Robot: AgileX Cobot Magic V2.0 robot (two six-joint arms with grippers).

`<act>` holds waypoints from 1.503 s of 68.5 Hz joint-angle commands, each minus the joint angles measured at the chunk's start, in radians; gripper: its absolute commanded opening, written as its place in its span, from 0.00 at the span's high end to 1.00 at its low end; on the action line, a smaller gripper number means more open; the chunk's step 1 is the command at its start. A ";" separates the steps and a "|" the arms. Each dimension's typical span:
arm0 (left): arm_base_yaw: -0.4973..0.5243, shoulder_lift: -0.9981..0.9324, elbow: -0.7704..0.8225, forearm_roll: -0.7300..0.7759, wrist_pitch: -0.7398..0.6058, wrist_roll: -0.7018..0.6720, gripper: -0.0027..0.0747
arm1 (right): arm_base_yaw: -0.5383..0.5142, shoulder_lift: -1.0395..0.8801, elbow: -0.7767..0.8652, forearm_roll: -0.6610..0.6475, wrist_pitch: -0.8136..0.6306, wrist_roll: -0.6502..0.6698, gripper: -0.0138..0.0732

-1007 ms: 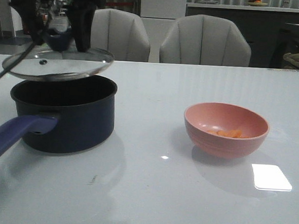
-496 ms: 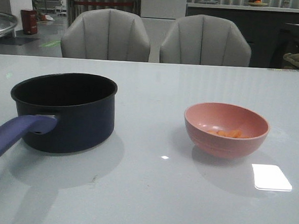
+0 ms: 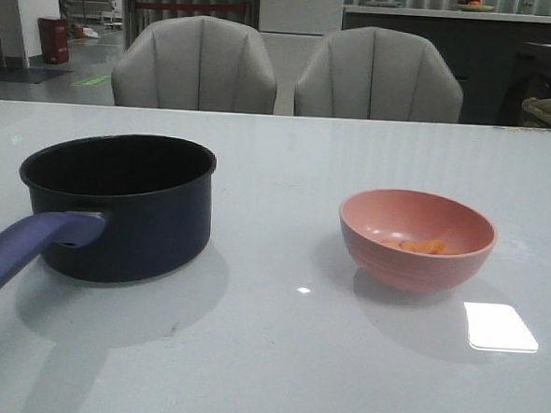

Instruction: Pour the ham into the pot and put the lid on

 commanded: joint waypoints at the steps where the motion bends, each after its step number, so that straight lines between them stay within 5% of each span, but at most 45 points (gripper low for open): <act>1: 0.001 0.002 -0.024 -0.023 -0.061 0.000 0.44 | -0.006 -0.021 -0.004 -0.012 -0.079 -0.005 0.66; 21: -0.001 0.061 -0.024 -0.028 -0.063 0.000 0.42 | -0.006 -0.021 -0.004 -0.012 -0.079 -0.005 0.66; 40: -0.012 0.061 -0.028 -0.032 -0.071 0.012 0.15 | -0.006 -0.021 -0.004 -0.012 -0.079 -0.005 0.66; 59: -0.075 0.027 -0.104 -0.004 -0.024 0.025 0.16 | -0.006 -0.021 -0.004 -0.012 -0.079 -0.005 0.66; 79: -0.130 -0.214 -0.099 -0.004 -0.050 0.031 0.16 | -0.006 -0.021 -0.004 -0.012 -0.079 -0.005 0.66; 103: -0.245 -0.557 0.143 -0.004 -0.259 0.031 0.16 | -0.006 -0.020 -0.004 -0.012 -0.079 -0.005 0.66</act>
